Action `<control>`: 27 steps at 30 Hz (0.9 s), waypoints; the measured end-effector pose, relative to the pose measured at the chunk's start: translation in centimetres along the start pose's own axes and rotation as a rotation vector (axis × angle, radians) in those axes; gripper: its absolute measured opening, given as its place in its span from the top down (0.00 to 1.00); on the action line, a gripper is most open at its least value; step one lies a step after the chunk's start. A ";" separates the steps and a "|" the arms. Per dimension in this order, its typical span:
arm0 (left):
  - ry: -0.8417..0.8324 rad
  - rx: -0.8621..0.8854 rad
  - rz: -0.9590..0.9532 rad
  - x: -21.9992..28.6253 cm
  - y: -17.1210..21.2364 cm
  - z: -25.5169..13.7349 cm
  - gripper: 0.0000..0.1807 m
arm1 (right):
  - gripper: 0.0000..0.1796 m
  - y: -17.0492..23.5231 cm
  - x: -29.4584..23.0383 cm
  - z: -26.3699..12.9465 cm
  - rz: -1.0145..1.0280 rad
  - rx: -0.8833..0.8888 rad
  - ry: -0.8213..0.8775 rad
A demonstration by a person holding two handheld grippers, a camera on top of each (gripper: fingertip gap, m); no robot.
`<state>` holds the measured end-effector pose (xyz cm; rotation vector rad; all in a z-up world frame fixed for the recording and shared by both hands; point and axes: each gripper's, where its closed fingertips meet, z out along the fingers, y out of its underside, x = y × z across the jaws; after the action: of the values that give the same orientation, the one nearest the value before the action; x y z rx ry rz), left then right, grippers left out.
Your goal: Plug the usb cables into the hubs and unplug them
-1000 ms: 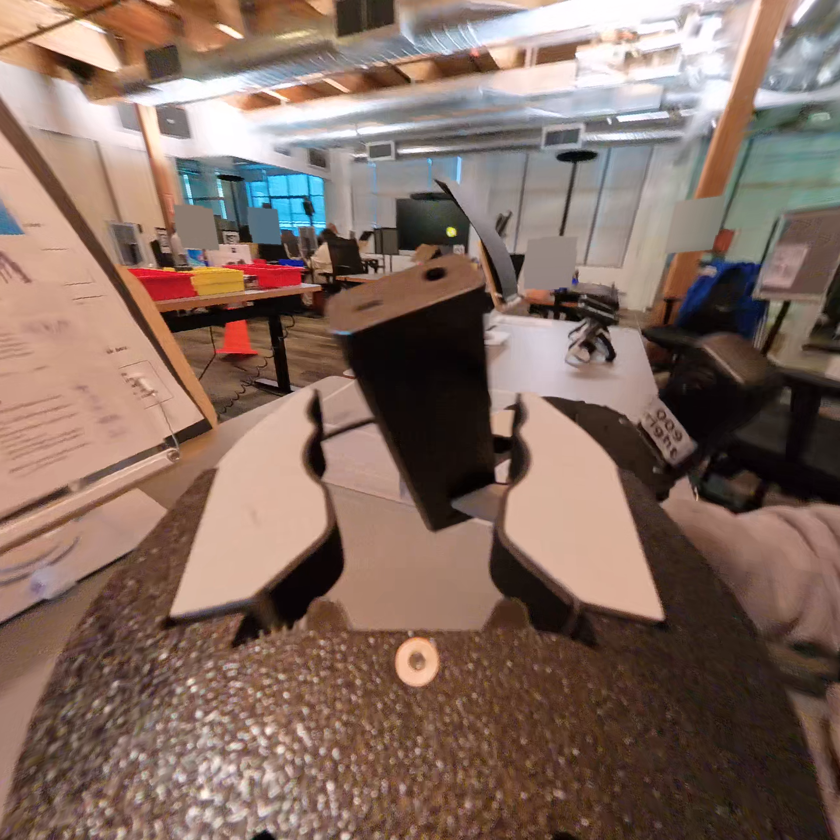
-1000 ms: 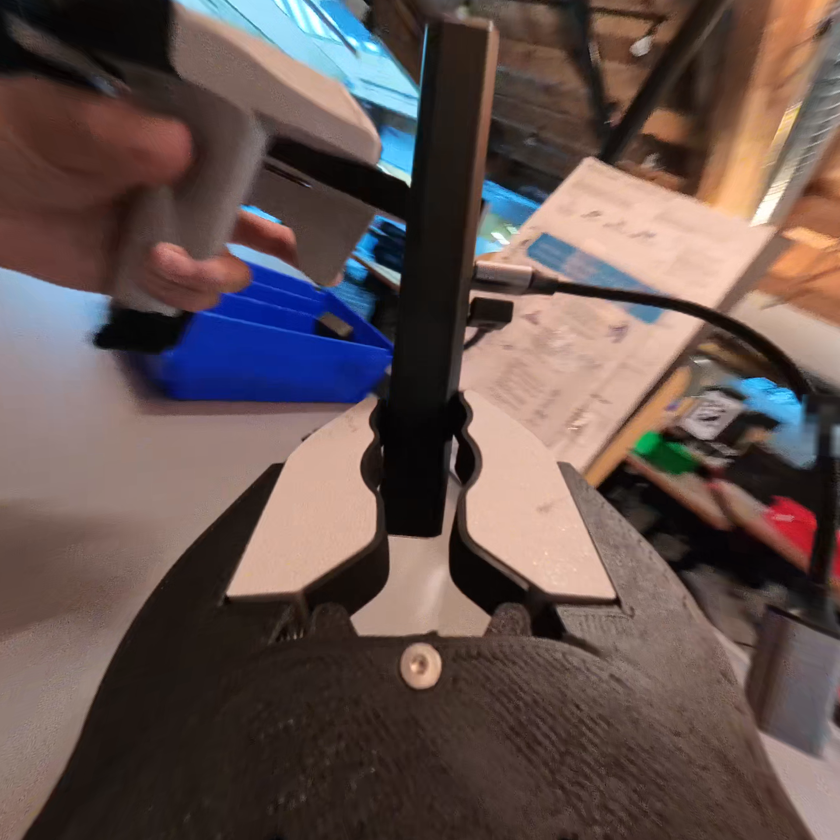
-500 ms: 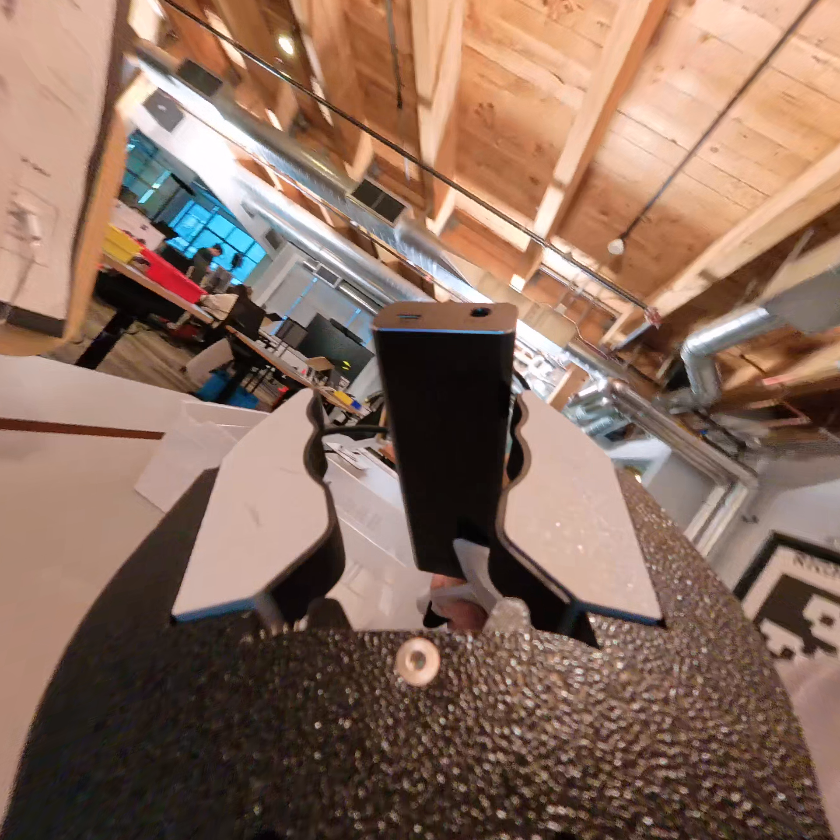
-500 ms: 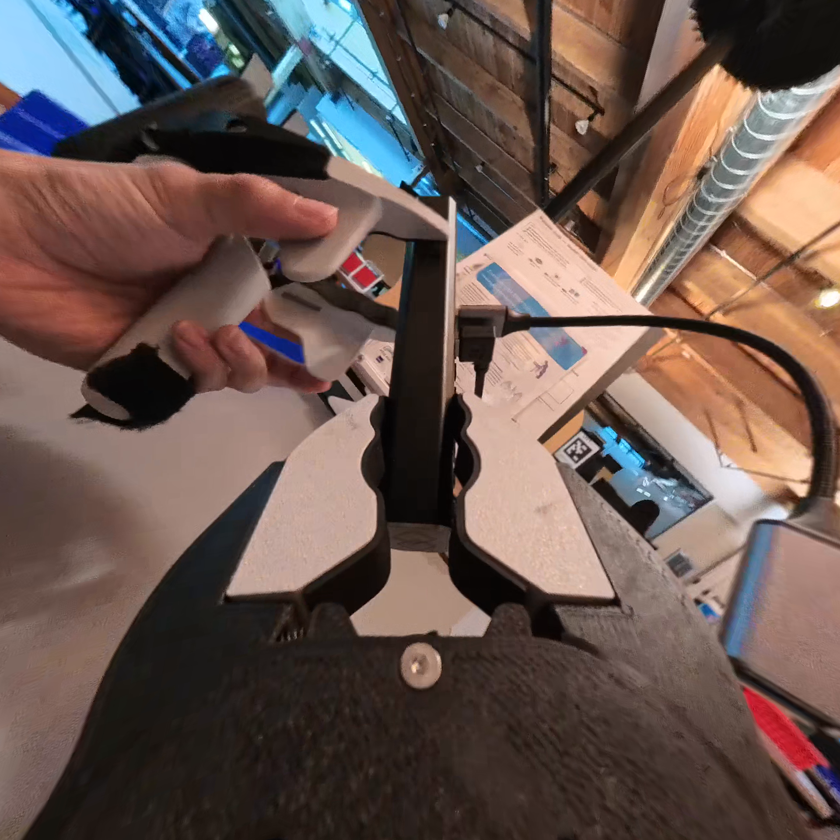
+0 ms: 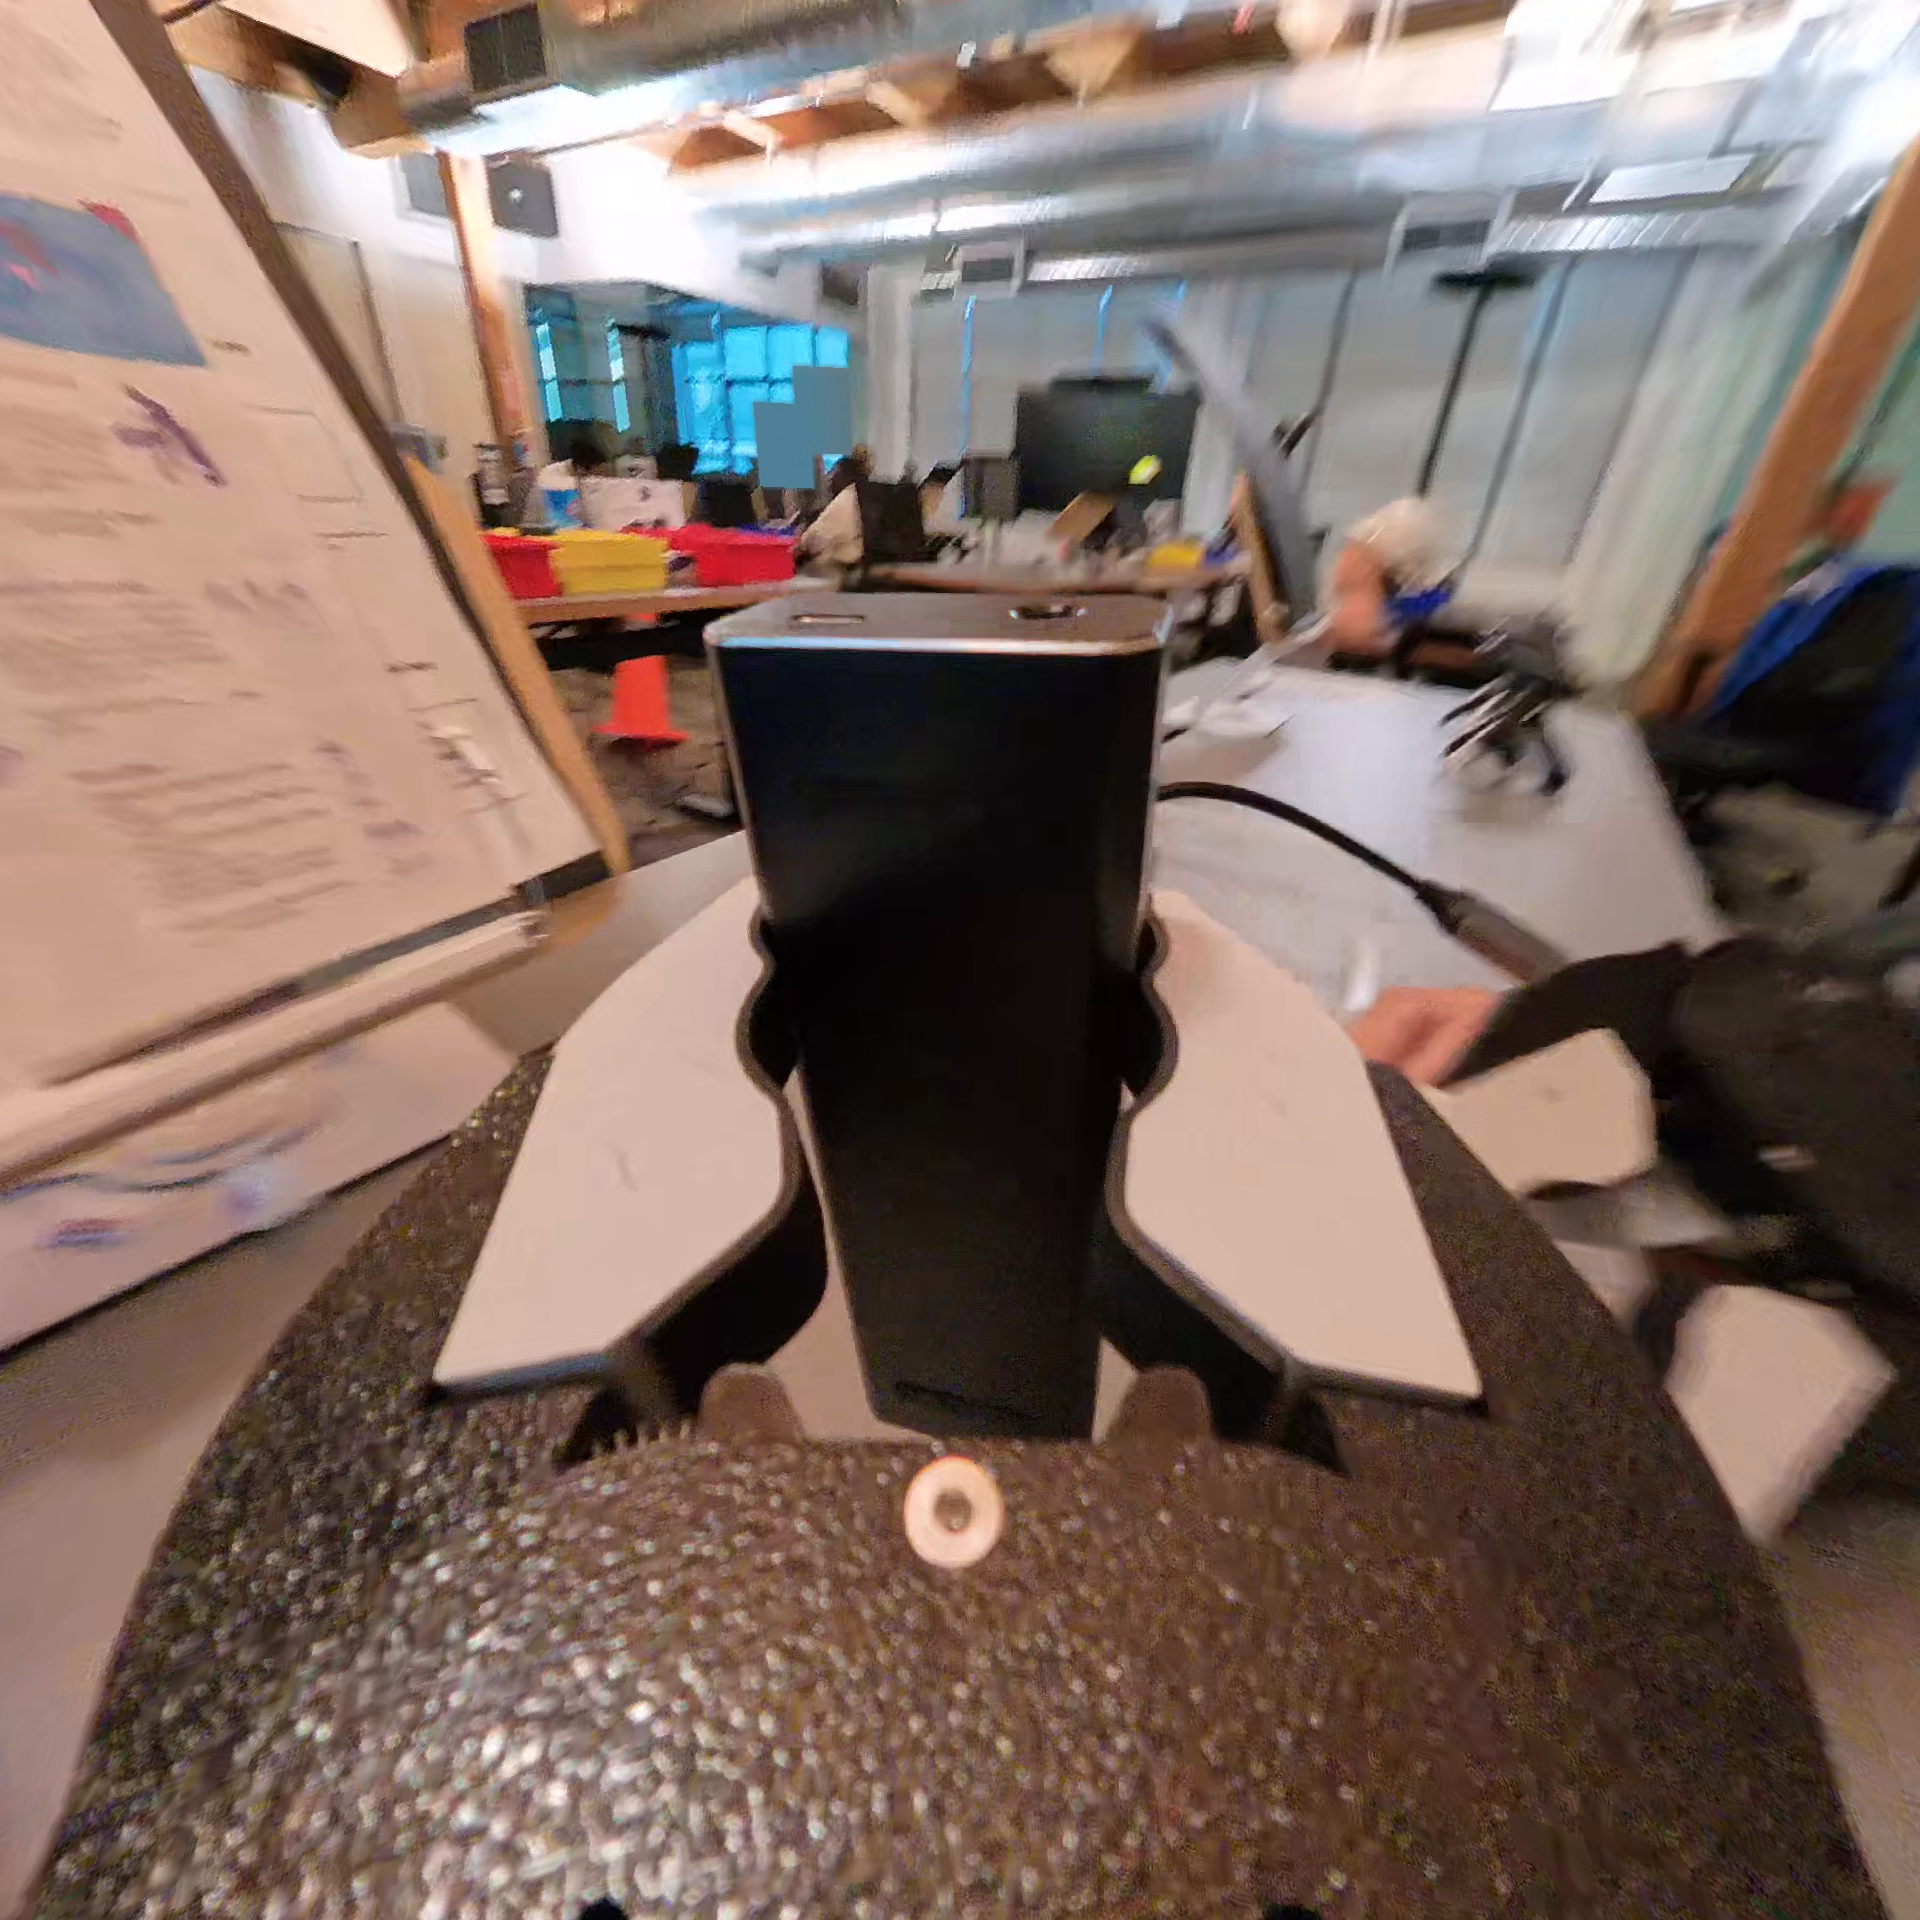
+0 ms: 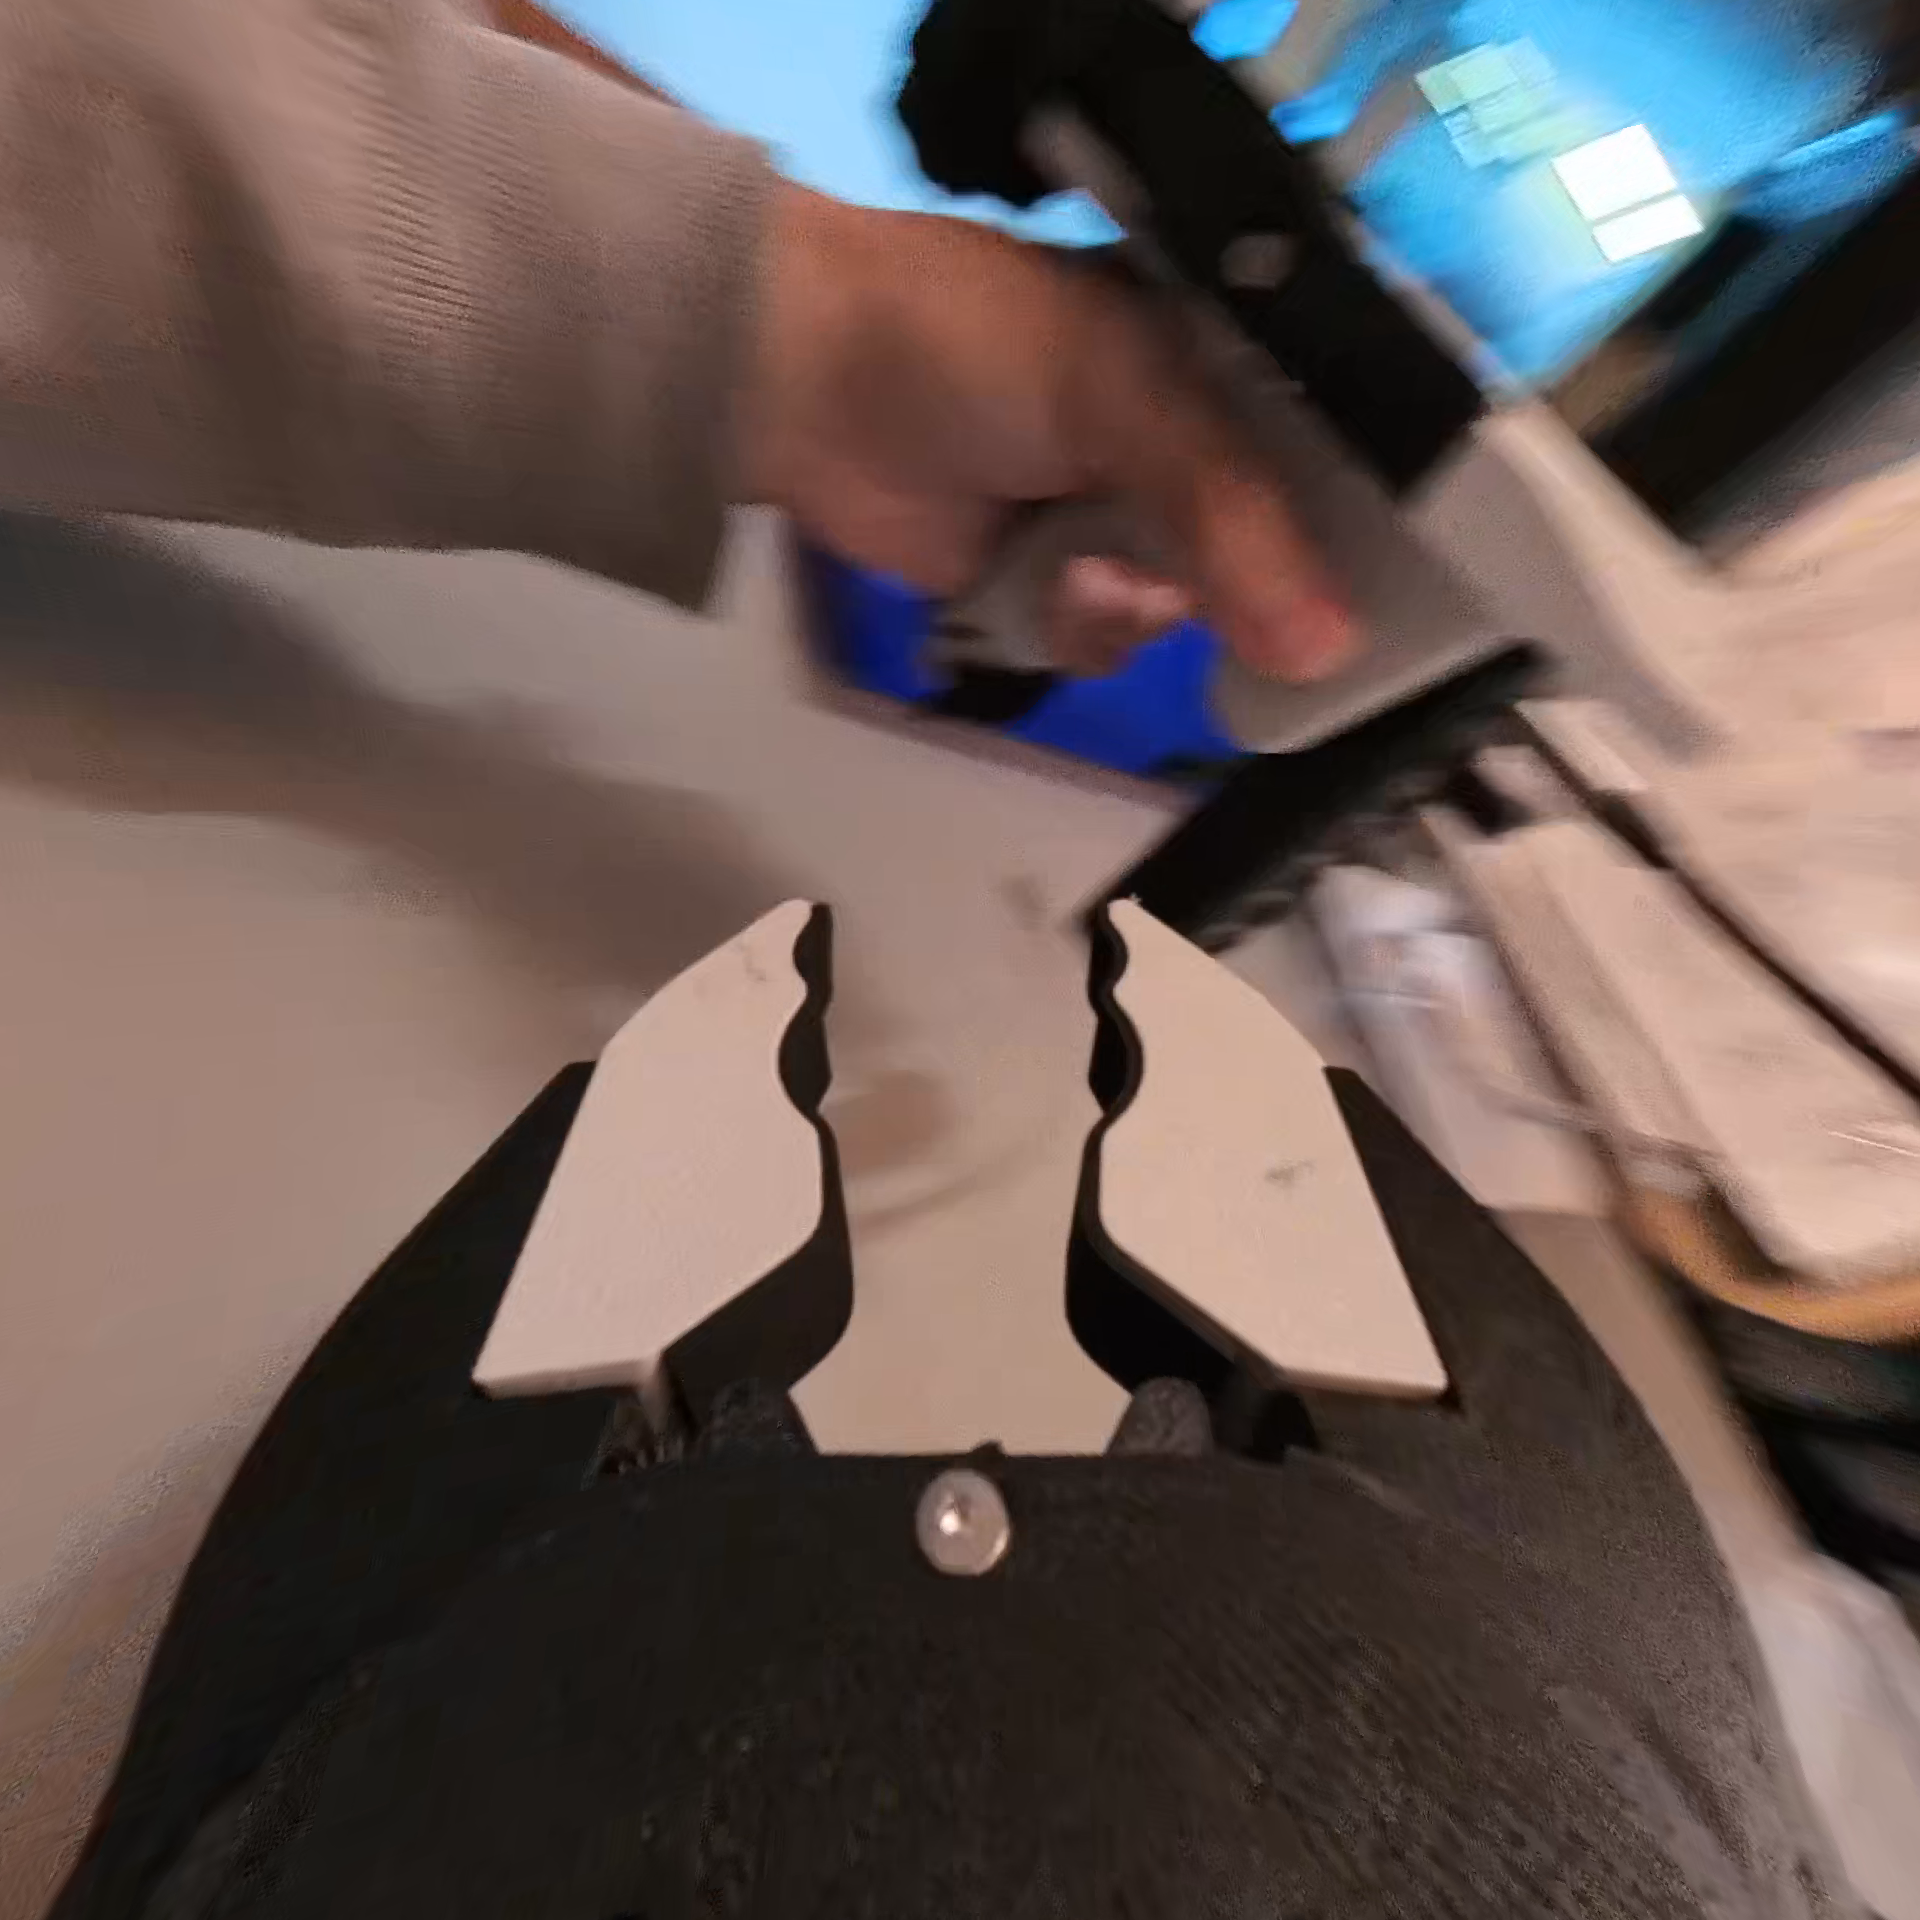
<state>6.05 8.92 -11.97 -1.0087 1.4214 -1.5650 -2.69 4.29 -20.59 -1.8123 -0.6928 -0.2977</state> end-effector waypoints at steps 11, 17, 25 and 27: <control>0.017 -0.235 0.335 2.9 3.5 -1.1 0.65 | 0.77 -7.9 7.2 -10.0 0.642 0.609 -0.003; 0.119 -0.255 0.366 6.3 5.2 0.4 0.65 | 0.60 -3.2 7.8 -8.1 0.259 0.334 0.164; 0.312 -0.264 0.378 10.0 6.5 1.3 0.65 | 0.65 -2.7 5.0 -6.4 0.228 0.383 -0.055; 0.322 -0.287 0.398 10.3 7.1 1.4 0.66 | 0.66 -2.3 4.8 -6.0 0.243 0.358 -0.070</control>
<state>3.71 -1.59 -18.40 -0.5897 1.9749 -1.2881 0.59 0.74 -14.19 -1.5470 -0.5279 0.0505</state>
